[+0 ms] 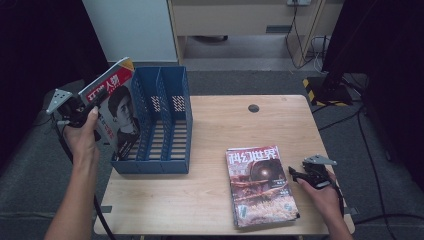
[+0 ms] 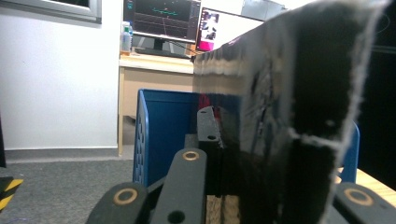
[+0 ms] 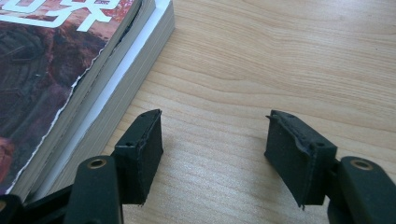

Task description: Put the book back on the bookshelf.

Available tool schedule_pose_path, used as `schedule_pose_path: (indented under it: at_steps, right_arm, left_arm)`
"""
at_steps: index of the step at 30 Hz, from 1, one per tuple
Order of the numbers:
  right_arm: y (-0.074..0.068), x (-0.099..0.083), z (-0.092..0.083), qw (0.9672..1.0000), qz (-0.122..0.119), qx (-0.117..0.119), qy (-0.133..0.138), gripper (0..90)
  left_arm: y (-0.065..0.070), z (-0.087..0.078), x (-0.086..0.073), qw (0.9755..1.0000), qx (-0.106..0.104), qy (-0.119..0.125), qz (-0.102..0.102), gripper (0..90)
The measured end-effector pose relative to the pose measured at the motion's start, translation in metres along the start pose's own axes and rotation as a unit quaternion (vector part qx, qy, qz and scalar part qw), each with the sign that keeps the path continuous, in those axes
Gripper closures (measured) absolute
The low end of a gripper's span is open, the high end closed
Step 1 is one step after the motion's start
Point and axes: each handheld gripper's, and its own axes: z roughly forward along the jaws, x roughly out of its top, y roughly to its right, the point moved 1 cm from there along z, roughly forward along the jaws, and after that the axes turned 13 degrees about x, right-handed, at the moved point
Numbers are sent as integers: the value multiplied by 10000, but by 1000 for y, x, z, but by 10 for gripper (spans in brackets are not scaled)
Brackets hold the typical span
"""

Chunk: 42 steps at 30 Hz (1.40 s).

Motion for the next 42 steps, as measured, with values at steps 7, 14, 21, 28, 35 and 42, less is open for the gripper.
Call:
schedule_pose_path:
  at_steps: [7,14,21,28,35,42]
  right_arm:
    - [0,0,0,10000,1,2,0,362]
    - [0,0,0,10000,1,2,0,363]
    - [0,0,0,10000,2,4,-1,362]
    - [0,0,0,10000,1,1,0,363]
    - [0,0,0,10000,-1,-1,-1,363]
    - [0,0,0,10000,5,-15,11,366]
  left_arm:
    - [0,-2,-7,10000,-15,7,-21,857]
    - [-1,-1,-12,10000,12,-40,5,857]
    - [-4,0,-18,10000,34,-48,-37,857]
    - [-4,0,-22,10000,37,-32,-15,857]
    - [-6,-2,-25,10000,59,-9,-39,857]
    - [-11,-5,-32,9999,87,10,-86,855]
